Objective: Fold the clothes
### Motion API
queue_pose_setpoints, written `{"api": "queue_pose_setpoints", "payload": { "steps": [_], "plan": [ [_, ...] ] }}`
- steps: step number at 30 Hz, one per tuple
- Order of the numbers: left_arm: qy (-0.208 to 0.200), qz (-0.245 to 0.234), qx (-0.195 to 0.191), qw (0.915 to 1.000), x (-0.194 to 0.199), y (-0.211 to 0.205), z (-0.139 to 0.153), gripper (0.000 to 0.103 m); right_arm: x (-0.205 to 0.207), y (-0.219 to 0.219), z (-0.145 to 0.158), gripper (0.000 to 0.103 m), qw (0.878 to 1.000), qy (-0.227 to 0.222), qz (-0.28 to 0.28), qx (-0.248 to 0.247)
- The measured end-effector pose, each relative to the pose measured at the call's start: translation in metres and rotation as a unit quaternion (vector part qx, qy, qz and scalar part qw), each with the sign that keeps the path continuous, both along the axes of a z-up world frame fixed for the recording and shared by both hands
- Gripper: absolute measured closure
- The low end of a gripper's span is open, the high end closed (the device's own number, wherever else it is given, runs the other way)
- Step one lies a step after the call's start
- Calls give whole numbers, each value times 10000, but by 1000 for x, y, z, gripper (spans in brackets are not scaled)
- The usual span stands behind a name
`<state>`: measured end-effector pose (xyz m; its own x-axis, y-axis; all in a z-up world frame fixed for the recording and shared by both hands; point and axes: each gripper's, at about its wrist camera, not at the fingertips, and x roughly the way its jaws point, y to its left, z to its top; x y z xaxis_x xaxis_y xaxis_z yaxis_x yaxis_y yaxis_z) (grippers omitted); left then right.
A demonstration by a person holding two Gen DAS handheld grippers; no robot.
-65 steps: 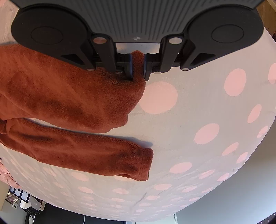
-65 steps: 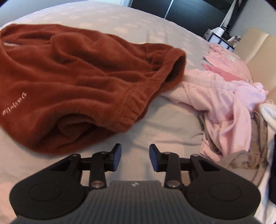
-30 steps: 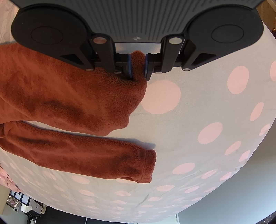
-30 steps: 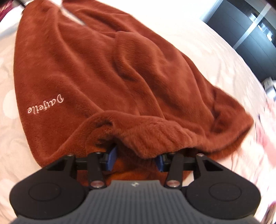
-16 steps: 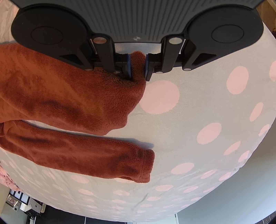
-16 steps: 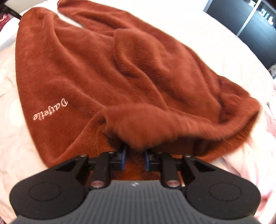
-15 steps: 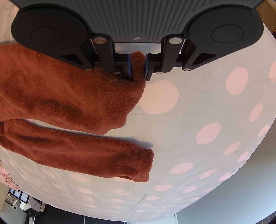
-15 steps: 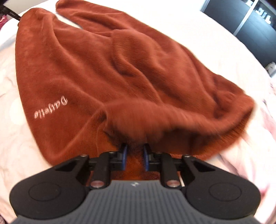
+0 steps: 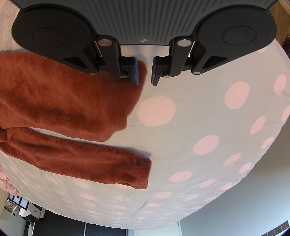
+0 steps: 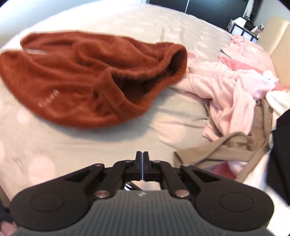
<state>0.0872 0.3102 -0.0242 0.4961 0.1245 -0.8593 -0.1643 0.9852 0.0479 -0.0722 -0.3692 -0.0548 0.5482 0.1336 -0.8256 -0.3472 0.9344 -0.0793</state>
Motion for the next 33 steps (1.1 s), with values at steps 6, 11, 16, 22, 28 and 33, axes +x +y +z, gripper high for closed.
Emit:
{"api": "queue_pose_setpoints", "payload": {
  "steps": [6, 11, 16, 22, 28, 33],
  "plan": [
    [-17, -21, -259, 9997, -9, 6, 0, 90, 22, 37, 7, 54, 9985, -351, 419, -70],
    [-163, -313, -279, 9990, -16, 1, 2, 79, 56, 58, 3, 54, 9978, -440, 499, -22],
    [-191, -440, -254, 9985, -21, 5, -3, 53, 86, 76, -12, 62, 9985, 12, 540, 76],
    [-252, -817, -537, 9949, -14, -4, -11, 45, 88, 69, -12, 93, 9985, 519, 168, 13],
    [281, -1124, -399, 9925, 3, -21, -36, 42, 67, 31, -14, 94, 9892, 874, -1035, -558],
    [407, -1514, -143, 9875, 7, -40, -47, 42, 56, 24, -27, 94, 9795, 1483, -1131, -756]
  ]
}}
